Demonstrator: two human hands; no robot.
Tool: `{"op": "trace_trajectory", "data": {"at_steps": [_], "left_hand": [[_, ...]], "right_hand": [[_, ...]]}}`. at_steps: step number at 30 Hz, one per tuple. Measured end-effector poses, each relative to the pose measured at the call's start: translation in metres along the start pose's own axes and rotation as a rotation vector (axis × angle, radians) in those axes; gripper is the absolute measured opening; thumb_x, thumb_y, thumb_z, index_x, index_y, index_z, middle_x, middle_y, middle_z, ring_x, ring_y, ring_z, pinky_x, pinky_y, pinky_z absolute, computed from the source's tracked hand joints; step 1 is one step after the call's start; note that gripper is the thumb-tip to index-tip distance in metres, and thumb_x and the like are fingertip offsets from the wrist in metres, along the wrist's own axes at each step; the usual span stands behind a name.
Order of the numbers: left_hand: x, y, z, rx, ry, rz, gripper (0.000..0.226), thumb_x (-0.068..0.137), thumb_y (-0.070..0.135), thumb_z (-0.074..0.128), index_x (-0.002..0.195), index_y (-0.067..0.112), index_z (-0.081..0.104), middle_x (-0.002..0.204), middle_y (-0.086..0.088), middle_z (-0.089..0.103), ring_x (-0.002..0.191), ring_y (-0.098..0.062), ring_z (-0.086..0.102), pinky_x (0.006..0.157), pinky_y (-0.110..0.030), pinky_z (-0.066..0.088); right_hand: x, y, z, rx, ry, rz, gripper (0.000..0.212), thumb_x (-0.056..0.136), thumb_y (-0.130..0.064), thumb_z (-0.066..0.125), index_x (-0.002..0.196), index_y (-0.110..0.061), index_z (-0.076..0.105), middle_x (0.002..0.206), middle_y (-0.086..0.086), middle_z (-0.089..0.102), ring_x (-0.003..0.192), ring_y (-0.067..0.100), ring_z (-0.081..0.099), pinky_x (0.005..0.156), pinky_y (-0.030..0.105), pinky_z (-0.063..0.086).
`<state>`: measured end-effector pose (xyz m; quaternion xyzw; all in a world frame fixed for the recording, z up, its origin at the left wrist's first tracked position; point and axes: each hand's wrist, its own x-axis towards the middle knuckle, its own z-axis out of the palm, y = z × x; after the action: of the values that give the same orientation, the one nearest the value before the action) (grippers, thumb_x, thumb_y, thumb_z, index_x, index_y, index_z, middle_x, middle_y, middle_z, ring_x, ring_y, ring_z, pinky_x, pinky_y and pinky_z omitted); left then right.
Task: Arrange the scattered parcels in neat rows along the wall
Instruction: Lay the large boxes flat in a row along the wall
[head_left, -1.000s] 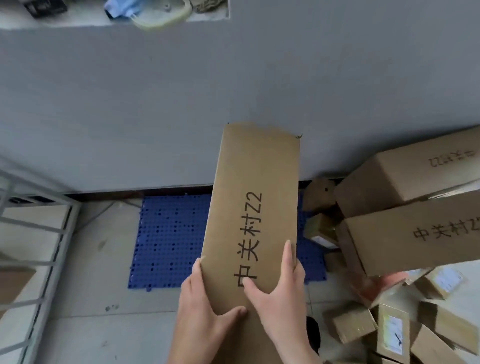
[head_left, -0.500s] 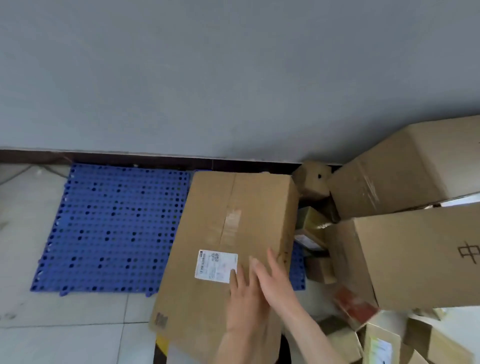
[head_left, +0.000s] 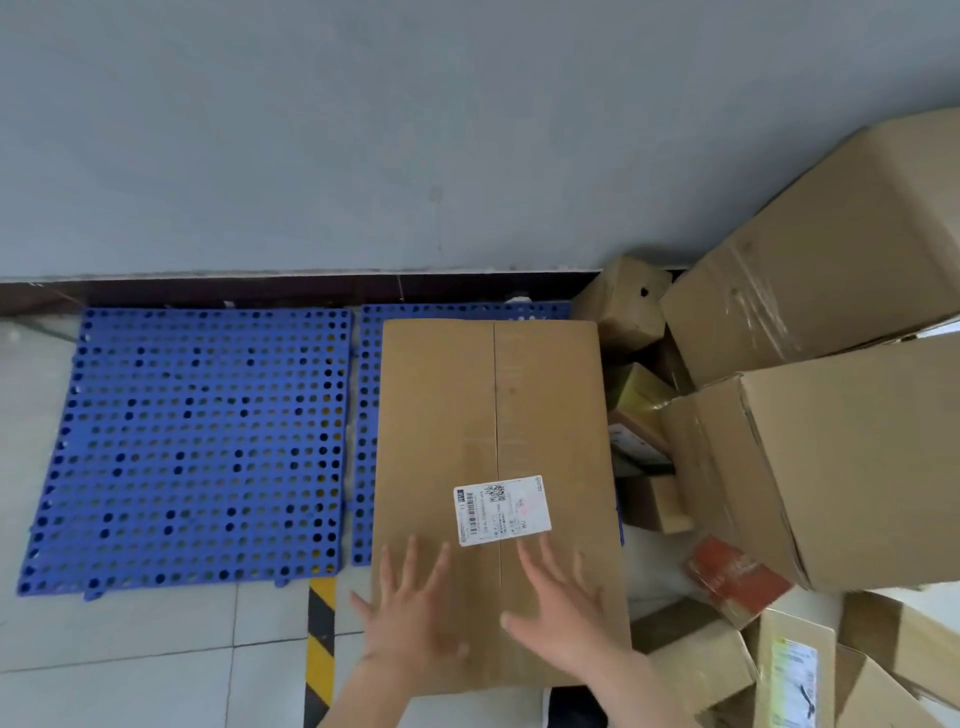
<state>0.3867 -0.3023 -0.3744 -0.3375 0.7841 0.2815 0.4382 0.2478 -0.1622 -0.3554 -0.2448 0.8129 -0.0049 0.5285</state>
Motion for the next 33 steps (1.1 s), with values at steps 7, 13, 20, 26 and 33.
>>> {"op": "trace_trajectory", "data": {"at_steps": [7, 13, 20, 26, 33], "left_hand": [[0.042, -0.023, 0.034, 0.097, 0.136, 0.014, 0.133, 0.07, 0.066, 0.068, 0.127, 0.041, -0.049, 0.132, 0.004, -0.063, 0.121, -0.031, -0.058, 0.109, -0.072, 0.018], [0.038, -0.037, 0.039, 0.105, 0.24, 0.054, 0.128, 0.074, 0.068, 0.064, 0.139, 0.029, -0.039, 0.139, 0.005, -0.057, 0.127, -0.025, -0.054, 0.112, -0.048, 0.036], [0.035, -0.039, 0.037, 0.094, 0.235, 0.033, 0.129, 0.076, 0.061, 0.068, 0.137, 0.031, -0.041, 0.138, 0.003, -0.058, 0.127, -0.027, -0.054, 0.112, -0.049, 0.036], [0.06, -0.014, -0.005, 0.139, 0.278, 0.086, 0.123, 0.078, 0.061, 0.068, 0.135, 0.042, -0.039, 0.135, 0.005, -0.06, 0.126, -0.027, -0.055, 0.114, -0.056, 0.029], [0.07, 0.022, -0.006, 0.124, 0.284, 0.101, 0.114, 0.078, 0.058, 0.07, 0.15, 0.045, -0.017, 0.136, 0.005, -0.057, 0.129, -0.031, -0.052, 0.11, -0.063, 0.031]], "right_hand": [[0.045, 0.034, 0.046, -0.292, 0.037, -0.065, 0.109, 0.079, -0.068, 0.051, 0.142, -0.041, -0.033, 0.14, -0.01, -0.056, 0.123, 0.034, -0.056, 0.108, 0.068, -0.017], [0.05, 0.031, 0.048, -0.36, 0.104, -0.158, 0.104, 0.081, -0.065, 0.05, 0.148, -0.038, -0.025, 0.141, -0.009, -0.055, 0.126, 0.036, -0.054, 0.107, 0.069, -0.018], [0.048, 0.021, 0.042, -0.374, 0.09, -0.146, 0.099, 0.085, -0.065, 0.049, 0.15, -0.039, -0.021, 0.141, -0.006, -0.055, 0.129, 0.037, -0.05, 0.109, 0.07, -0.013], [0.072, 0.03, 0.013, -0.373, 0.209, -0.094, 0.102, 0.08, -0.072, 0.045, 0.146, -0.042, -0.028, 0.142, -0.007, -0.054, 0.13, 0.036, -0.049, 0.111, 0.068, -0.012], [0.077, 0.055, -0.008, -0.349, 0.257, -0.063, 0.101, 0.075, -0.073, 0.042, 0.145, -0.046, -0.025, 0.146, -0.01, -0.05, 0.134, 0.034, -0.046, 0.111, 0.069, -0.007]]}}
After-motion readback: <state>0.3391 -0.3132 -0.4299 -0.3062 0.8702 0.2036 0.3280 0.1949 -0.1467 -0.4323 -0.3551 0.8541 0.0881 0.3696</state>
